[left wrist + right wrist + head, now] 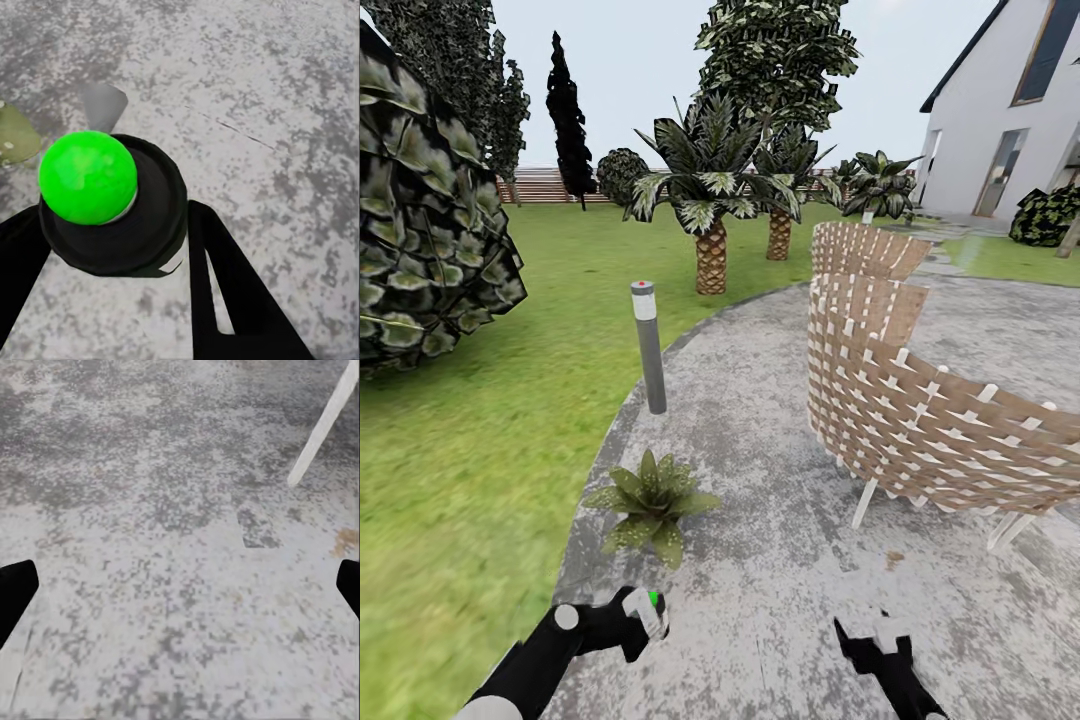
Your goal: Pick up the pesticide atomizer in the garden and spray insectifuge to fully cover both potted plants in the garden.
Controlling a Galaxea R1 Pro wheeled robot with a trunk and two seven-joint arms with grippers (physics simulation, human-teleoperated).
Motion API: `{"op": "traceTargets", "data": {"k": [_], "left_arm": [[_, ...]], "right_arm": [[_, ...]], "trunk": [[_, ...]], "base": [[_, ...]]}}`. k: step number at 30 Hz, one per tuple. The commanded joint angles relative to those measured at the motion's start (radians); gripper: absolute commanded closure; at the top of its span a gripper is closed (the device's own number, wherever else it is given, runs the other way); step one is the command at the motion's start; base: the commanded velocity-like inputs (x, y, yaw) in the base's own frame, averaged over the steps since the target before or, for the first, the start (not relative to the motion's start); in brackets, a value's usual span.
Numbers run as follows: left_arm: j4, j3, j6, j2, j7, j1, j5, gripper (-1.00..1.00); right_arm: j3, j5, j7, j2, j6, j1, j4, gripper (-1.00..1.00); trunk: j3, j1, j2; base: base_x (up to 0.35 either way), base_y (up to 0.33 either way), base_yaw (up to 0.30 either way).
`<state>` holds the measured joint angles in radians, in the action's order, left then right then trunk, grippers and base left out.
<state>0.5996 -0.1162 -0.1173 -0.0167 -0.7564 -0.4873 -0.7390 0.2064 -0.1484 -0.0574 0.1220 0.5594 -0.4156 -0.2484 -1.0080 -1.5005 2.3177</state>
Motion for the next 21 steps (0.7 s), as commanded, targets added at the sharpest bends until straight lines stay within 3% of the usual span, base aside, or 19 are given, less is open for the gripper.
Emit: {"op": "traceTargets", "data": {"k": [1, 5, 7, 8, 10, 12, 13, 14, 17, 19, 20, 21], "left_arm": [[-0.005, -0.008, -0.051, -0.001, 0.026, 0.015, 0.001, 1.00], [-0.004, -0.008, -0.053, 0.000, 0.029, 0.016, -0.004, 1.00], [-0.004, -0.008, -0.052, 0.000, 0.029, 0.016, -0.004, 1.00], [-0.005, -0.008, -0.052, 0.000, 0.029, 0.016, -0.003, 1.00], [-0.006, -0.009, -0.050, -0.001, 0.029, 0.016, -0.002, 1.00], [-0.005, -0.009, -0.042, 0.000, 0.029, 0.016, 0.000, 1.00], [-0.005, -0.009, -0.039, -0.001, 0.029, 0.016, -0.003, 1.00], [-0.004, -0.006, -0.036, -0.001, 0.029, 0.016, -0.007, 1.00], [-0.007, 0.002, -0.016, 0.000, 0.018, 0.006, -0.009, 1.00], [-0.007, 0.007, 0.015, 0.000, -0.023, 0.000, -0.022, 1.00], [-0.006, 0.016, 0.050, -0.005, -0.117, -0.002, -0.076, 1.00], [-0.003, 0.020, 0.068, -0.010, -0.159, -0.008, -0.120, 1.00]], "right_arm": [[0.002, -0.009, -0.024, -0.015, -0.090, 0.000, -0.059, -1.00], [0.001, -0.008, -0.030, -0.002, -0.125, 0.001, -0.105, -1.00], [0.001, 0.034, -0.031, -0.001, -0.126, 0.001, -0.153, -1.00], [0.001, 0.075, -0.031, -0.001, -0.127, 0.000, -0.156, -1.00], [0.002, 0.199, -0.049, -0.009, -0.130, -0.008, -0.157, -1.00], [0.001, 0.388, -0.143, -0.017, -0.132, -0.036, -0.160, -1.00], [0.001, 0.441, -0.192, -0.019, -0.132, -0.061, -0.161, -1.00], [0.001, 0.469, -0.237, -0.026, -0.133, -0.089, -0.161, -1.00], [0.001, 0.500, -0.359, -0.064, -0.175, -0.165, -0.160, -1.00], [0.002, 0.505, -0.463, -0.089, -0.239, -0.204, -0.161, -1.00], [0.002, 0.507, -0.555, -0.101, -0.286, -0.225, -0.161, -1.00], [0.002, 0.507, -0.594, -0.104, -0.298, -0.231, -0.161, -1.00]], "trunk": [[-0.001, 0.000, 0.000], [-0.001, 0.000, 0.000], [-0.001, 0.000, 0.000], [-0.001, 0.000, 0.000], [-0.001, 0.000, 0.000], [-0.001, 0.000, 0.000], [-0.001, 0.000, 0.000], [-0.001, 0.000, 0.000], [-0.001, 0.000, 0.000], [-0.001, 0.000, 0.000], [-0.001, 0.000, 0.000], [-0.001, 0.000, 0.000]], "base": [[0.000, 0.000, 0.000], [0.000, 0.000, 0.000], [0.000, 0.000, 0.000], [0.000, 0.000, 0.000], [0.000, 0.000, 0.000], [0.000, 0.000, 0.000], [0.000, 0.000, 0.000], [0.000, 0.000, 0.000], [0.000, 0.000, 0.000], [0.000, 0.000, 0.000], [0.000, 0.000, 0.000], [0.000, 0.000, 0.000]]}}
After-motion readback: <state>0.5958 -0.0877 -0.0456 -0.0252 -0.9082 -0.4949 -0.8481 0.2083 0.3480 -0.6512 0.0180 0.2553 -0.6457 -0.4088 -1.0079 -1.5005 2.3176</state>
